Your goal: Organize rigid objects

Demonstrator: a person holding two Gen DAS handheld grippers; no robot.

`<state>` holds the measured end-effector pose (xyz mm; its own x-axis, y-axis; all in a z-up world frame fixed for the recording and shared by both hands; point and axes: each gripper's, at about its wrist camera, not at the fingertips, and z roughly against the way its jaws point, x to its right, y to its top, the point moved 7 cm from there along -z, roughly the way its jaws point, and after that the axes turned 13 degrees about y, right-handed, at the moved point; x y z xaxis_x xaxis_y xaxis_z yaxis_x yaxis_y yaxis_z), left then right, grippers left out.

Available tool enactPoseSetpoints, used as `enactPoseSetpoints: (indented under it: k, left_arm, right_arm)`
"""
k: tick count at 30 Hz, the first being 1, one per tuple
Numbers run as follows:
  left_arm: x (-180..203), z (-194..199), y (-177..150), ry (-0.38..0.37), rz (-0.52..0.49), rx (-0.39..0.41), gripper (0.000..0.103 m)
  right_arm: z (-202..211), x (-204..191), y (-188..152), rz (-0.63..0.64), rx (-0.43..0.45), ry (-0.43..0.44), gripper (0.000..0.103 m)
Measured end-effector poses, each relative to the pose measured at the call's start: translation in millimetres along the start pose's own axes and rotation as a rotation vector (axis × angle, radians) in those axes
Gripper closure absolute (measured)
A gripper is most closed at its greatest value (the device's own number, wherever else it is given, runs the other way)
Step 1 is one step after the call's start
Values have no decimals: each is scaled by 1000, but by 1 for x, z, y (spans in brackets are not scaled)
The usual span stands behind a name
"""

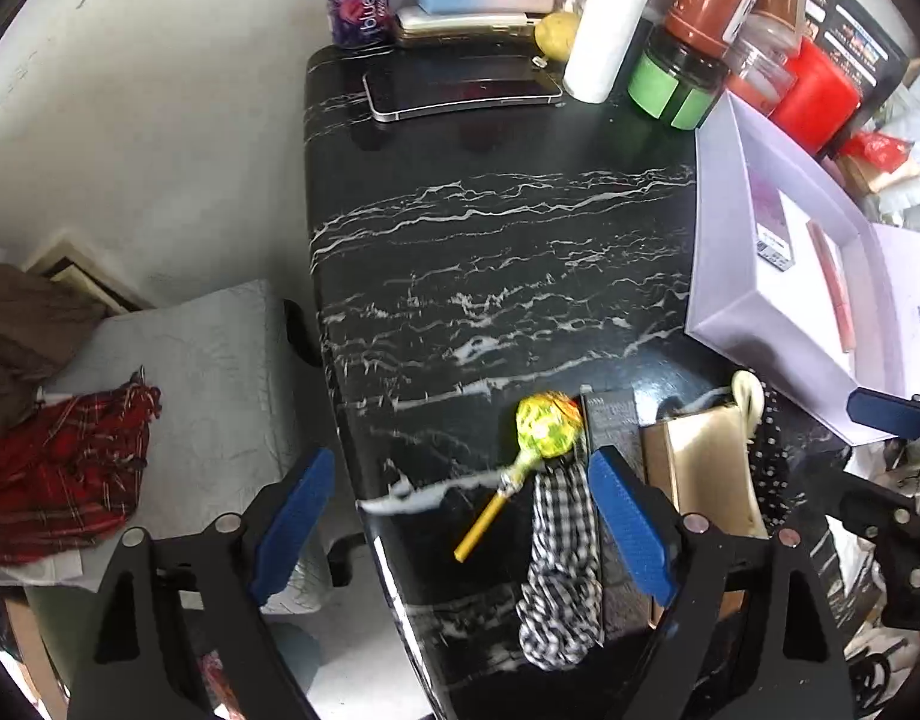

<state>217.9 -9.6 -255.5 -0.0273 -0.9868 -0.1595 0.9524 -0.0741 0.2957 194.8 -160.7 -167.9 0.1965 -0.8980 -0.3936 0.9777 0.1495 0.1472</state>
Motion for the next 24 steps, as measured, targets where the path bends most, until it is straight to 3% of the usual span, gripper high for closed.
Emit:
enactPoseSetpoints:
  k: [3,4,8,11,12,13,24]
  left_arm:
    - [6,-4,7,-29,-36,4,17]
    - [8,-6,9,-31,-52,7,24]
    - [19,-14,12,-46,-111,-2,32]
    - [21,-15,14,-92,-99,0,46]
    - [23,-13,14,-115,-99,1,59]
    - [26,-11,14,-128,-107,-1,63]
    - [26,-6,15,-130,-127,24,64]
  right_arm:
    - [-4,5,2,-12,-2,0,30]
    - [-5,7,2,-14,-3,-1,30]
    - [-8,13,2,-28,-8,-8,30]
    - [-8,17,1,-32,-7,-19,34]
    - [-8,18,-1,-34,-11,-21,36]
    - [-8,19,-3,-37,-16,-19,38]
    - [-7,31,-14,-89,-24,-10,42]
